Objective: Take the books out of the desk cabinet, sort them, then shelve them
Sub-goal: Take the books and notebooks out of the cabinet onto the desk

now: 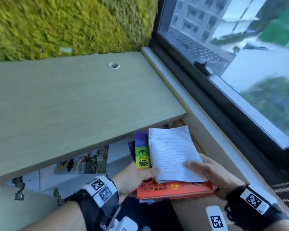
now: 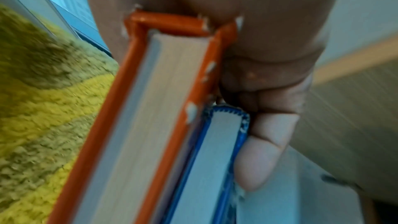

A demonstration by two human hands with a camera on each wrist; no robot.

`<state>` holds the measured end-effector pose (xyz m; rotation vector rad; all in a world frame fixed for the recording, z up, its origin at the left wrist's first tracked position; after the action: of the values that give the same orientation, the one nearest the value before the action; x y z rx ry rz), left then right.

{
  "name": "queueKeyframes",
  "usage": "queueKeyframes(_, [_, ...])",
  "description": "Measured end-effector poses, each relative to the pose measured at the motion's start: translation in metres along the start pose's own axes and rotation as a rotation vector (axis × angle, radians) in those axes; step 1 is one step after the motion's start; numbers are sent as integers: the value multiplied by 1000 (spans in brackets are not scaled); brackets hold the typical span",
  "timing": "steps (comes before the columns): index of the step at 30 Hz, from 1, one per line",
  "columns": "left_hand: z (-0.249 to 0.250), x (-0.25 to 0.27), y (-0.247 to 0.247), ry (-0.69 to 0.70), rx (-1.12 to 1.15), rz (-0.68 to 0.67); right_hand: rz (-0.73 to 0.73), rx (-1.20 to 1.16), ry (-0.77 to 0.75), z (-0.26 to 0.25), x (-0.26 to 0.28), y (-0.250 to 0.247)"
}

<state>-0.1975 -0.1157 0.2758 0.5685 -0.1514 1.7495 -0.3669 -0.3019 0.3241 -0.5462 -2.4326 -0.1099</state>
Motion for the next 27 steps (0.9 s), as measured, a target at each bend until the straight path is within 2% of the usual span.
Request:
queueKeyframes(4, [57, -23, 6, 90, 77, 8, 123, -45, -100, -46, 9, -34])
queueKeyframes(7, [93, -49, -14, 124, 85, 68, 151, -48, -169, -71, -23, -49])
queueKeyframes(9, [111, -72, -34, 135, 84, 122, 118, -53, -218, -87, -58, -55])
queueKeyframes(15, [127, -150, -115, 77, 22, 538, 0, -60, -277, -131, -189, -61])
queueKeyframes(19, [118, -197, -176, 17, 2, 679, -3, -58, -269, -160, -253, -63])
queueKeyframes(21, [116, -204, -194, 7, -73, 754, 34, -12, -232, -166, -275, -69])
queueKeyframes(24, [129, -184, -180, -20, -107, 755, 117, 127, -178, -162, -293, -82])
queueKeyframes(27, [116, -156, -170, -41, -183, 764, 239, 206, -271, -159, -280, -85])
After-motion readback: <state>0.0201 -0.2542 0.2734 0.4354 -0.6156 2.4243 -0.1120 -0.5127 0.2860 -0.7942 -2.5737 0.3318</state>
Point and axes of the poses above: each hand's wrist, its own x-axis away from the middle knuckle, its own y-axis out of the palm, z = x × y, the point moved 2 cm from there along -x, towards the middle knuckle, and after that the axes turned 4 degrees about -z, right-handed, at the moved point
